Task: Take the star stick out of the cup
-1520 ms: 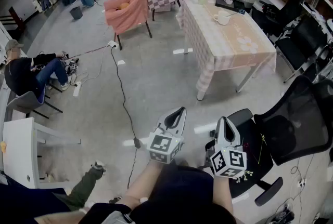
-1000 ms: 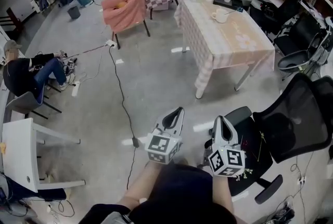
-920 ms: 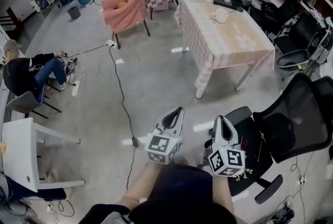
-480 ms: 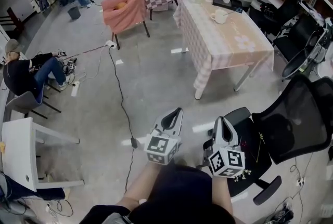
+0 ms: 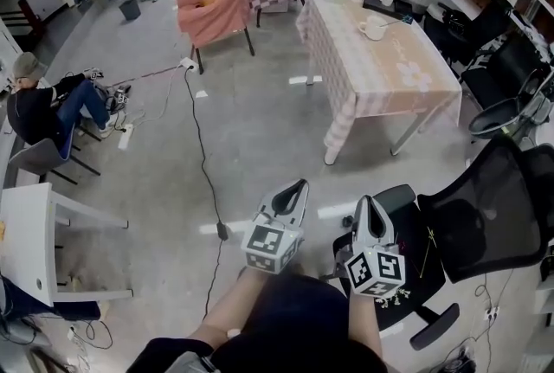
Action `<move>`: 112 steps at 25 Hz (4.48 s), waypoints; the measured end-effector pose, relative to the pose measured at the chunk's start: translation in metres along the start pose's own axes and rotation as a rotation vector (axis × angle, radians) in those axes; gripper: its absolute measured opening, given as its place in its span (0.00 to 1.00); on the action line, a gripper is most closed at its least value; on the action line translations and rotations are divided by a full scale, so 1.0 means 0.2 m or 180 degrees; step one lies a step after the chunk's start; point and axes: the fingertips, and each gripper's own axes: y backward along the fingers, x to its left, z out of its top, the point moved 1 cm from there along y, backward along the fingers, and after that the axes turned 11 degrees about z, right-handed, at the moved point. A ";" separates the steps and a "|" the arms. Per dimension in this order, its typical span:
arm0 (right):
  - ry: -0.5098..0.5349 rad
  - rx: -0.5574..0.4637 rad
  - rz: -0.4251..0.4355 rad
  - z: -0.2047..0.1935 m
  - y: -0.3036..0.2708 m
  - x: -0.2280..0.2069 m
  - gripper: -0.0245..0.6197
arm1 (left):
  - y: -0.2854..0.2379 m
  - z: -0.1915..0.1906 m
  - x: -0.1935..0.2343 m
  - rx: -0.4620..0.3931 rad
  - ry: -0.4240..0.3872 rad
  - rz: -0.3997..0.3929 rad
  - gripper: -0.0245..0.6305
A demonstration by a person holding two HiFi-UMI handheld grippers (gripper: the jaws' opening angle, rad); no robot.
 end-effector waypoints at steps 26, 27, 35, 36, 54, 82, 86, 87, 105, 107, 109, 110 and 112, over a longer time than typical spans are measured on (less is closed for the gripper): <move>-0.0148 0.0003 -0.0242 0.19 -0.69 -0.36 0.04 | -0.79 0.22 0.25 0.0086 -0.0026 -0.0104 0.06; -0.0149 0.0002 -0.0255 0.20 -0.73 -0.37 0.04 | -0.83 0.24 0.27 0.0082 -0.0028 -0.0109 0.06; -0.0129 -0.0010 -0.0331 0.24 -1.00 -0.41 0.04 | -1.07 0.31 0.43 0.0080 -0.0018 -0.0178 0.06; -0.0119 -0.0007 -0.0337 0.24 -1.04 -0.42 0.04 | -1.10 0.32 0.45 0.0084 -0.0017 -0.0193 0.06; -0.0102 -0.0083 -0.0537 0.26 -1.45 -0.52 0.04 | -1.50 0.38 0.67 0.0099 -0.0114 -0.0418 0.06; -0.0154 -0.0014 -0.0552 0.24 -1.63 -0.56 0.04 | -1.57 0.34 0.86 0.0205 -0.0042 -0.0266 0.06; -0.0145 -0.0012 -0.0482 0.24 -1.70 -0.54 0.04 | -1.61 0.36 0.89 0.0178 -0.0040 -0.0241 0.06; -0.0138 -0.0009 -0.0455 0.24 -1.72 -0.54 0.04 | -1.62 0.36 0.90 0.0170 -0.0040 -0.0234 0.06; -0.0180 0.0020 -0.0176 0.33 -2.34 -0.66 0.04 | -2.10 0.49 1.13 0.0160 -0.0127 -0.0103 0.06; -0.0188 0.0047 -0.0146 0.34 -2.41 -0.67 0.04 | -2.16 0.51 1.17 0.0156 -0.0116 -0.0063 0.06; -0.0195 0.0070 -0.0128 0.35 -2.47 -0.69 0.04 | -2.23 0.52 1.20 0.0162 -0.0097 -0.0031 0.06; -0.0198 0.0074 -0.0123 0.36 -2.50 -0.71 0.04 | -2.26 0.53 1.22 0.0167 -0.0088 -0.0020 0.06; -0.0202 0.0080 -0.0119 0.38 -2.56 -0.73 0.04 | -2.33 0.54 1.24 0.0179 -0.0073 -0.0012 0.06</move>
